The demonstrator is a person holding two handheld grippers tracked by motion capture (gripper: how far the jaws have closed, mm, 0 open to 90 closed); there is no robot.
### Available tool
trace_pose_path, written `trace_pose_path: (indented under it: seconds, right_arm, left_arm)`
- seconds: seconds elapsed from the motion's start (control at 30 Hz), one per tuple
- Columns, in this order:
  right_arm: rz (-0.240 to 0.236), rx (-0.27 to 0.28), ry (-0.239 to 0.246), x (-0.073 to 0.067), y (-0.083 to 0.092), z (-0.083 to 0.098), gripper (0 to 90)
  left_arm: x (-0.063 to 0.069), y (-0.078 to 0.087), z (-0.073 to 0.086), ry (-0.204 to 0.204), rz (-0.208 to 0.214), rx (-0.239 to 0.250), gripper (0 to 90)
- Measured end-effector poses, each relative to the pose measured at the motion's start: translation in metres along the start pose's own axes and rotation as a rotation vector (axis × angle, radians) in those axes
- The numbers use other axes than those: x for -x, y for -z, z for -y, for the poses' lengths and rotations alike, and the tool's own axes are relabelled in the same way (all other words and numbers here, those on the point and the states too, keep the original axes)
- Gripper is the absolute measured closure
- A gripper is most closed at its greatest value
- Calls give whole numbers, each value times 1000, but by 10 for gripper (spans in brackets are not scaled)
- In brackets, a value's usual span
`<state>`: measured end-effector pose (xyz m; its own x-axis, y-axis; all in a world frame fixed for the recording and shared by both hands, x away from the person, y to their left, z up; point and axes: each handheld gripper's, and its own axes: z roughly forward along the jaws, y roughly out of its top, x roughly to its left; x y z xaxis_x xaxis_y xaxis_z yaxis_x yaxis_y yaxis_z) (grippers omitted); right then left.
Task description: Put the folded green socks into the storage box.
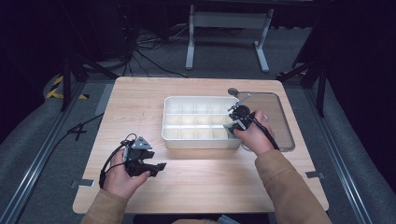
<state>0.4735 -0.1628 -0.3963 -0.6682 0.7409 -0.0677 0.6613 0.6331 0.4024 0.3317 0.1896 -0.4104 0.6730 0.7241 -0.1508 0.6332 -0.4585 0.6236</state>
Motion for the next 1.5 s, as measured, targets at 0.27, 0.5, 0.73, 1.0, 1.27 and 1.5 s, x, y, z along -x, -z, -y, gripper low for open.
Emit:
trace_pose_path:
  seconds: [0.27,0.5,0.73,1.0,1.27,1.5]
  right_arm:
    - [-13,-150,-3,-2,-28,-4,775]
    - [-93,-68,-56,7,-21,6,712]
    - [-114,2,-71,10,-2,12,654]
    - [-118,122,-73,15,25,22,617]
    - [-141,232,-56,17,53,38,589]
    - [-165,315,-48,18,74,55,557]
  left_arm:
    - [0,2,2,1,1,7,360]
    - [-2,3,5,14,-2,-7,359]
    - [-3,1,6,12,-6,1,355]
    - [-3,3,5,25,3,-6,355]
    - [-4,4,5,26,5,5,351]
    - [-3,6,6,26,1,6,351]
